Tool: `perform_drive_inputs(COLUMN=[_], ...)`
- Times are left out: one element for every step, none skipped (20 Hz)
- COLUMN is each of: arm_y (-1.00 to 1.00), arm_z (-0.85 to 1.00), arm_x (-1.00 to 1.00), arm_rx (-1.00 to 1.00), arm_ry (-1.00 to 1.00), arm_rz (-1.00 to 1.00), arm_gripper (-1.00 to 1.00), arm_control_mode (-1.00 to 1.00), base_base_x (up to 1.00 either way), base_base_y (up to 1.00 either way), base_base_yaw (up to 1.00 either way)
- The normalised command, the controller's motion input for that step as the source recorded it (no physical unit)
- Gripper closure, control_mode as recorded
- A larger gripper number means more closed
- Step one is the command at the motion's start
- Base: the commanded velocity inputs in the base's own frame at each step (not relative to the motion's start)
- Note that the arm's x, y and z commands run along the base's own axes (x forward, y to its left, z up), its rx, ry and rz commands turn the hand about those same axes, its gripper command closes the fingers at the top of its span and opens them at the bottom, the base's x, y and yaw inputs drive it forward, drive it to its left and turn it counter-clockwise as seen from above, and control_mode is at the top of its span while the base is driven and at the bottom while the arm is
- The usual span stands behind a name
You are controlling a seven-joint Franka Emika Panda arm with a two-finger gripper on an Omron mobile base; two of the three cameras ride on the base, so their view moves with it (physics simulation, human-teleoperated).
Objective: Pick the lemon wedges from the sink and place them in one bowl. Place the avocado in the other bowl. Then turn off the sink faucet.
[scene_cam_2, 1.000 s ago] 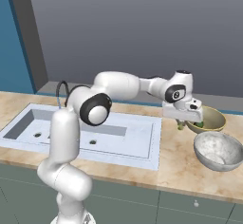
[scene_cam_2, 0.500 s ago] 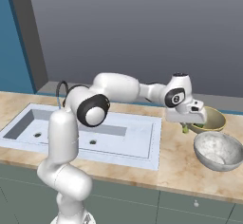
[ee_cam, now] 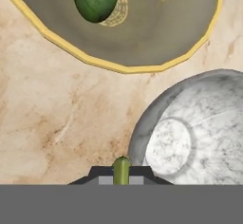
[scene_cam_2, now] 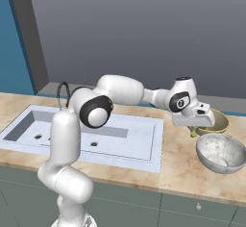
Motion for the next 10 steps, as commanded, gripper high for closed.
perform_drive_inputs(arm_y=[-0.2, -0.18, -0.18, -0.18, -0.17, -0.16, -0.16, -0.16, -0.17, -0.17], arm_z=[0.12, 0.15, 0.16, 0.24, 0.27, 0.22, 0.17, 0.19, 0.14, 0.09], arm_x=[0.0, 0.0, 0.0, 0.0, 0.0, 0.0, 0.0, 0.0, 0.0, 0.0], arm_rx=[-0.04, -0.03, -0.03, -0.03, -0.04, -0.04, -0.04, -0.04, -0.04, -0.03], arm_ry=[0.04, 0.04, 0.05, 0.04, 0.04, 0.04, 0.05, 0.04, 0.05, 0.06], arm_rz=[-0.03, -0.03, -0.03, -0.04, -0.04, -0.04, -0.03, -0.03, -0.04, -0.04], arm_gripper=[1.0, 1.0, 1.0, 1.0, 1.0, 1.0, 1.0, 1.0, 1.0, 1.0], arm_control_mode=[-1.0, -1.0, -1.0, -1.0, -1.0, -1.0, -1.0, -1.0, -1.0, -1.0], base_base_x=[0.0, 0.0, 0.0, 0.0, 0.0, 0.0, 0.0, 0.0, 0.0, 0.0], base_base_y=[0.0, 0.0, 0.0, 0.0, 0.0, 0.0, 0.0, 0.0, 0.0, 0.0], base_base_yaw=[0.0, 0.0, 0.0, 0.0, 0.0, 0.0, 0.0, 0.0, 0.0, 0.0])
